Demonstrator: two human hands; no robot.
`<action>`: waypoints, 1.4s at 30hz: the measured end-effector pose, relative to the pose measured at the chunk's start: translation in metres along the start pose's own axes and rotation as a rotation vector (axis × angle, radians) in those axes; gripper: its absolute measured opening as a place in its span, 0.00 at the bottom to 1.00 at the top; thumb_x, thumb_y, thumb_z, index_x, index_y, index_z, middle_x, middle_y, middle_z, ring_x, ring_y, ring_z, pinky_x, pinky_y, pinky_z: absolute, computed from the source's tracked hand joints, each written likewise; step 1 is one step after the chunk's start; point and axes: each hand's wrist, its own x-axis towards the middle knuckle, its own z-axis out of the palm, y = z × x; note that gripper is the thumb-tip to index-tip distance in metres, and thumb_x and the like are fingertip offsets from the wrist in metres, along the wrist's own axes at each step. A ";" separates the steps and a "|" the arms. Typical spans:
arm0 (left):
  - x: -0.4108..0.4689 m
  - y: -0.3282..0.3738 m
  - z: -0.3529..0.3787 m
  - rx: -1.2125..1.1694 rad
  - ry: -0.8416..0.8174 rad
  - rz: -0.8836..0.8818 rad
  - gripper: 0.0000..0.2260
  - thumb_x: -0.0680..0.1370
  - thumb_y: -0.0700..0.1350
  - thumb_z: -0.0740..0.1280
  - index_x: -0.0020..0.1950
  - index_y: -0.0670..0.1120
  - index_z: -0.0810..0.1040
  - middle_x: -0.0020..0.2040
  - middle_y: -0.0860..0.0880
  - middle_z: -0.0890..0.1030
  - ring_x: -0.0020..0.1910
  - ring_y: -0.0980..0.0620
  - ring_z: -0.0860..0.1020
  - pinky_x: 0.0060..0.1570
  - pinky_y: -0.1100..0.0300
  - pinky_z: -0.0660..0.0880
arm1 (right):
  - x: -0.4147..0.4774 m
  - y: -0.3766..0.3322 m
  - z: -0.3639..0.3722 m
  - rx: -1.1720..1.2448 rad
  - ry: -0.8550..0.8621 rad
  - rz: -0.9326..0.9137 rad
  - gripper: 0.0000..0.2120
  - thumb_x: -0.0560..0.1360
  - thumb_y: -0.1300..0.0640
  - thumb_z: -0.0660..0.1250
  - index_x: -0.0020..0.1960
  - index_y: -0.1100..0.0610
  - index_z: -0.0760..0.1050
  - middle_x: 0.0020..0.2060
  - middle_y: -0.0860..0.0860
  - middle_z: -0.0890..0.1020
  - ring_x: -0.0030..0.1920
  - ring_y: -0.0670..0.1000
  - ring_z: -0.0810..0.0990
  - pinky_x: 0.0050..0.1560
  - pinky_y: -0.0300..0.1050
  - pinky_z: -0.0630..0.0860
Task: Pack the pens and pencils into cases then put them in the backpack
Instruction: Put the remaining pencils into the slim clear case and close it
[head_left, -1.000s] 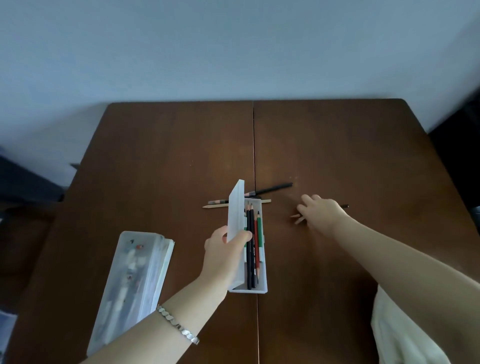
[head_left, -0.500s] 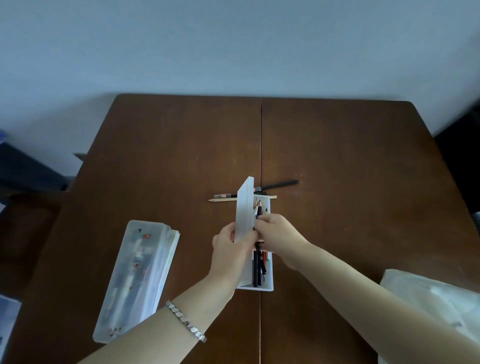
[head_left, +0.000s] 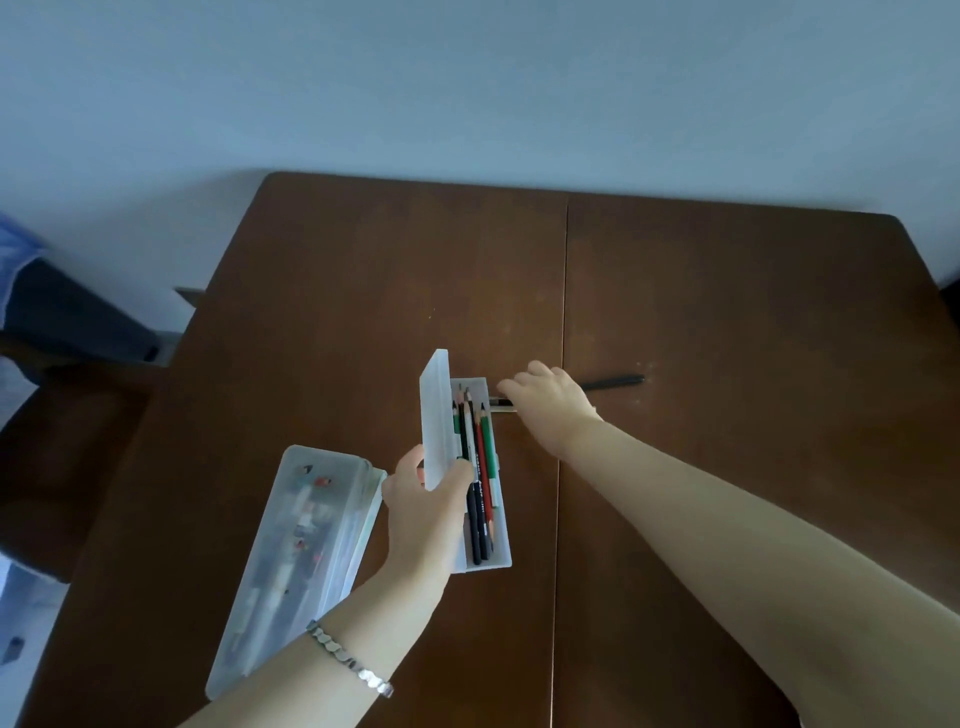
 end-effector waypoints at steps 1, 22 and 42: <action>0.001 0.000 -0.002 -0.006 0.008 -0.006 0.22 0.77 0.48 0.64 0.70 0.51 0.63 0.65 0.46 0.70 0.58 0.50 0.74 0.51 0.55 0.75 | 0.001 -0.002 0.001 -0.052 -0.013 -0.022 0.18 0.74 0.69 0.59 0.62 0.59 0.68 0.59 0.55 0.74 0.61 0.55 0.68 0.57 0.46 0.67; -0.002 0.000 0.009 -0.067 -0.024 -0.012 0.18 0.78 0.48 0.64 0.67 0.50 0.68 0.62 0.45 0.73 0.55 0.46 0.76 0.54 0.51 0.78 | -0.050 -0.070 -0.020 1.106 -0.174 0.506 0.13 0.80 0.61 0.52 0.60 0.64 0.70 0.35 0.51 0.72 0.30 0.46 0.69 0.29 0.36 0.66; -0.001 0.002 -0.004 -0.037 -0.131 -0.044 0.17 0.79 0.44 0.61 0.68 0.48 0.68 0.60 0.48 0.75 0.49 0.55 0.75 0.35 0.66 0.72 | -0.042 0.016 0.005 0.750 0.065 0.608 0.12 0.75 0.61 0.63 0.58 0.60 0.72 0.49 0.54 0.77 0.44 0.53 0.77 0.42 0.43 0.76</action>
